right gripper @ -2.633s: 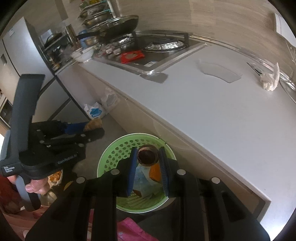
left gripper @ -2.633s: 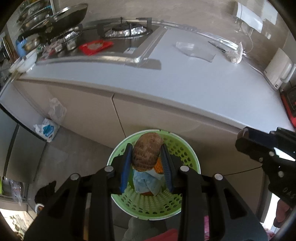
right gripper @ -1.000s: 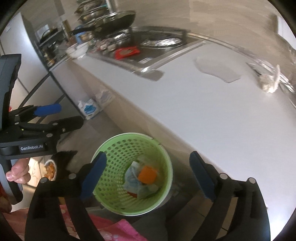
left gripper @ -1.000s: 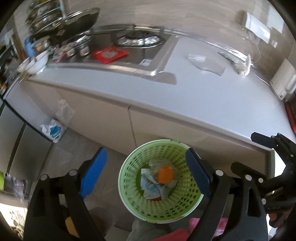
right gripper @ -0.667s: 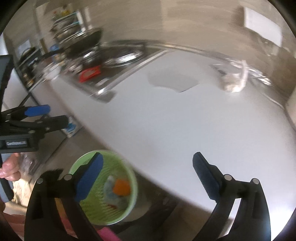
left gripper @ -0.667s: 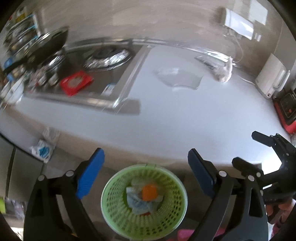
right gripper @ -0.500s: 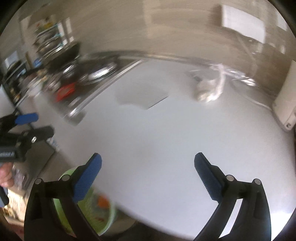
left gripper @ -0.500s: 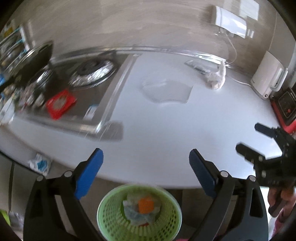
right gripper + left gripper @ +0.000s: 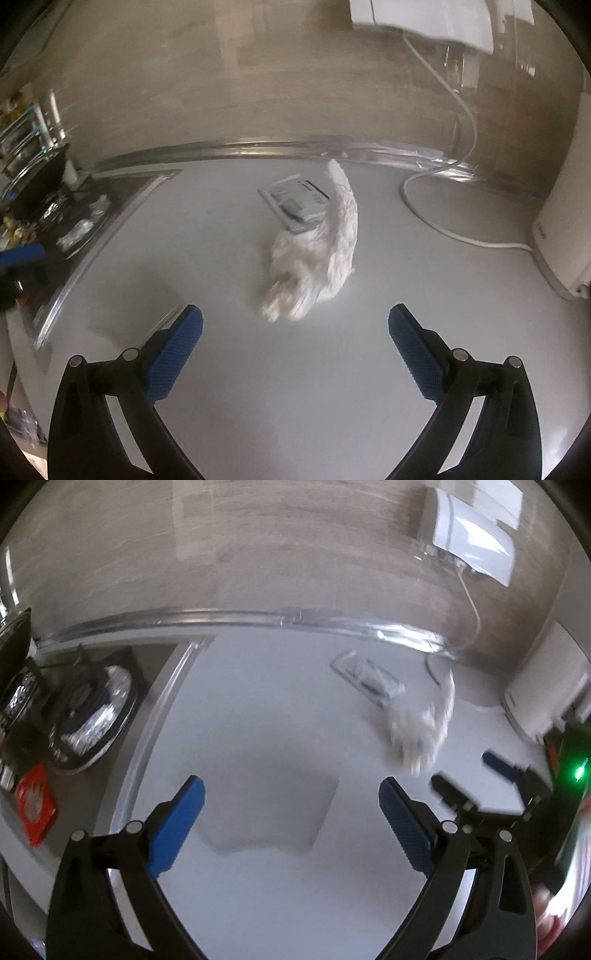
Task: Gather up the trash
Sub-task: 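Grasp the white tissue with the right tool while the left tool grasps the wrapper packet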
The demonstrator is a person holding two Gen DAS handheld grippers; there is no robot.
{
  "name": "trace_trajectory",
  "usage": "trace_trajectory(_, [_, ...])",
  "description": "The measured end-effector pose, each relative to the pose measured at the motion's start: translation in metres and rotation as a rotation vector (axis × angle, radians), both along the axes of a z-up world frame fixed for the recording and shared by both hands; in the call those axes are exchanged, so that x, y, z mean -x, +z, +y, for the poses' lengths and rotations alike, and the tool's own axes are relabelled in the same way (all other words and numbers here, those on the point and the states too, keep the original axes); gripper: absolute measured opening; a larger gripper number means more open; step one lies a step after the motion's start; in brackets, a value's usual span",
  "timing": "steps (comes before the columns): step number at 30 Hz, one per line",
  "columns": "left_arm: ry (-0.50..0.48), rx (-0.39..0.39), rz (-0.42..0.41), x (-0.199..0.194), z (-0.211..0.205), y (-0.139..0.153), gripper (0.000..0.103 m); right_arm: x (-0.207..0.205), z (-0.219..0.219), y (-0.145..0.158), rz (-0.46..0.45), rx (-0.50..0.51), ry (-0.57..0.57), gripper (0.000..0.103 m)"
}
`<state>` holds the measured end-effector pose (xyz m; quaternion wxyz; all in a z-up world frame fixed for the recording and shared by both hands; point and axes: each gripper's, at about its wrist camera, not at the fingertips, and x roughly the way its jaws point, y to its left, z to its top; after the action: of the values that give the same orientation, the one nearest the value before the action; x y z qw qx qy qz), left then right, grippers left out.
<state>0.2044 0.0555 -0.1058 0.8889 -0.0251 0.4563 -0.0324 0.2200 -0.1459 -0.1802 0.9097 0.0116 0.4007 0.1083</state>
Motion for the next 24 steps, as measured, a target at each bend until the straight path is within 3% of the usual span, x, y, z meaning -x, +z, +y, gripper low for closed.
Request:
trace_trajectory(5, [0.062,0.035,0.034,-0.047,-0.017,-0.004,0.091,-0.032,0.002,-0.015,-0.006,0.026,-0.008,0.098])
trace_trajectory(8, [0.093,0.009,0.047,-0.068,-0.029,-0.008,0.091,-0.038,0.002,-0.020,-0.003,0.047,0.019,0.076])
trace_trajectory(12, [0.115,0.000,0.065,-0.094,-0.045,-0.013,0.091,-0.043,-0.004,-0.032,0.057,0.025,0.044,0.036])
trace_trajectory(15, [0.134,-0.001,0.086,-0.114,-0.062,-0.020,0.091,-0.038,-0.016,-0.031,0.057,-0.013,0.040,0.026])
trace_trajectory(19, [0.203,0.023,0.153,-0.146,-0.080,-0.037,0.091,-0.027,-0.033,-0.027,0.073,-0.043,0.022,0.022])
trace_trajectory(24, [0.367,0.073,0.206,-0.183,-0.096,-0.052,0.091,-0.004,-0.054,-0.020,0.068,-0.068,0.020,0.022])
